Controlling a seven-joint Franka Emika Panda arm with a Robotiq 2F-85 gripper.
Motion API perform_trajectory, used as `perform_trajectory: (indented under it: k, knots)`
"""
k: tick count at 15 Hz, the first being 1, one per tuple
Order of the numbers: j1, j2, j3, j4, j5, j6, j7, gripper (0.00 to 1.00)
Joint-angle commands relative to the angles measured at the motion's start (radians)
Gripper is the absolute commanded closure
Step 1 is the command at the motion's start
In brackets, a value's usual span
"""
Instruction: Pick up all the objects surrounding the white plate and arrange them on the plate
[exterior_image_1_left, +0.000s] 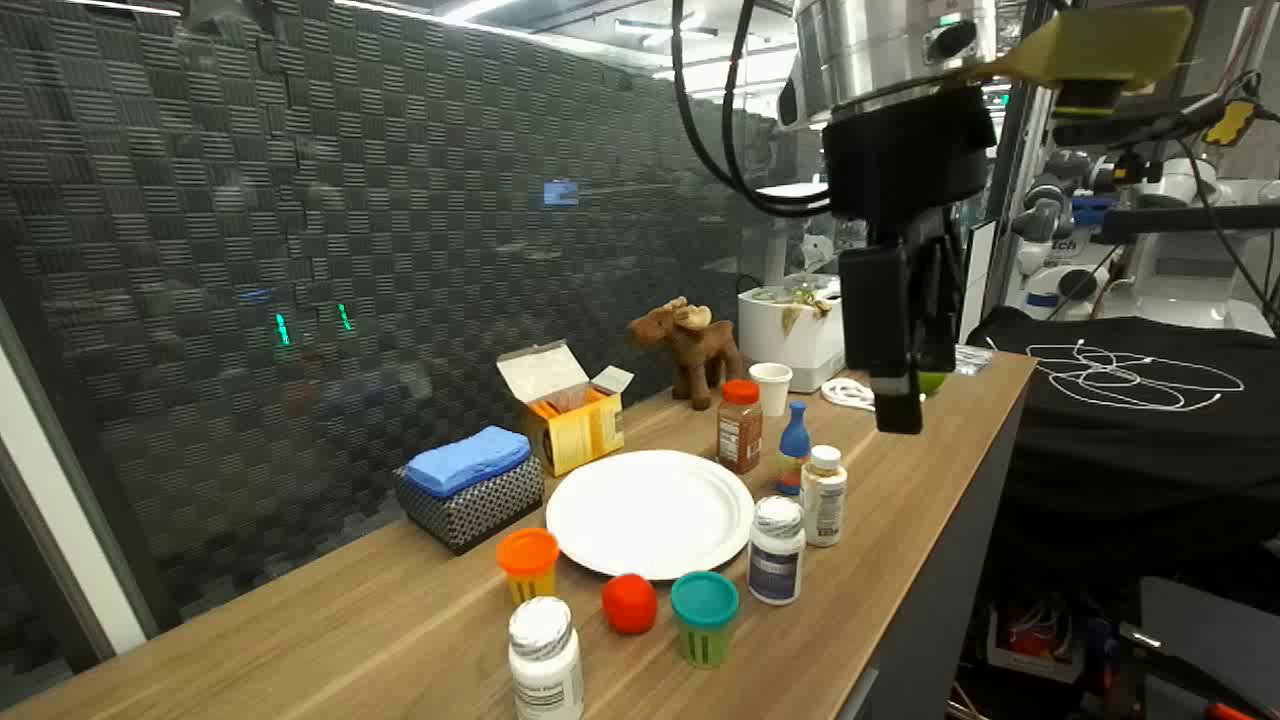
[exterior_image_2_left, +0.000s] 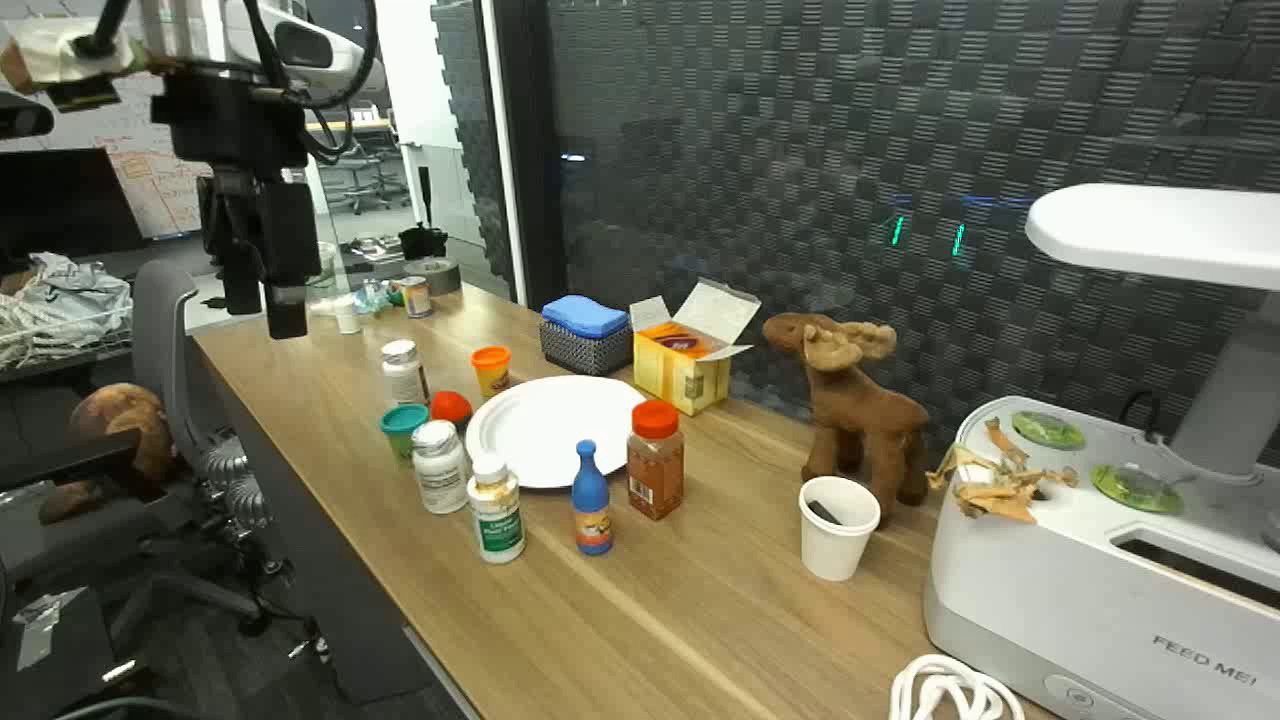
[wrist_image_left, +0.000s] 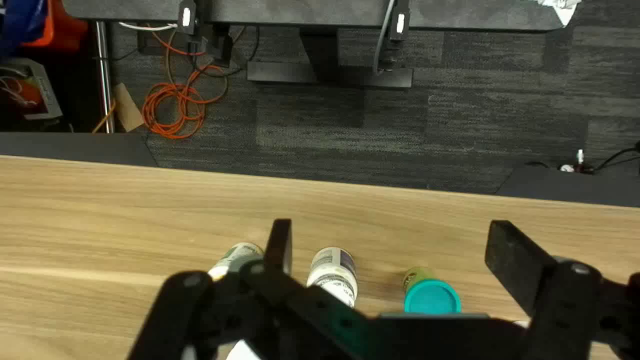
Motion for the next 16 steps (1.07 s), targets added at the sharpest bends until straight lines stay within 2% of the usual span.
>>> perform_trajectory:
  k: [1,7,9,13,16]
  knots:
    - [0.011,0.001,-0.010,0.006,-0.003,-0.001,0.003,0.00]
    - [0.011,-0.002,-0.010,0.014,-0.003,-0.001,0.003,0.00]
    - [0.003,0.032,-0.010,0.033,-0.016,0.009,0.013,0.00]
    - [-0.003,0.189,-0.012,0.144,-0.023,0.036,0.044,0.00]
    - [-0.002,0.309,-0.016,0.246,-0.061,0.123,0.106,0.00]
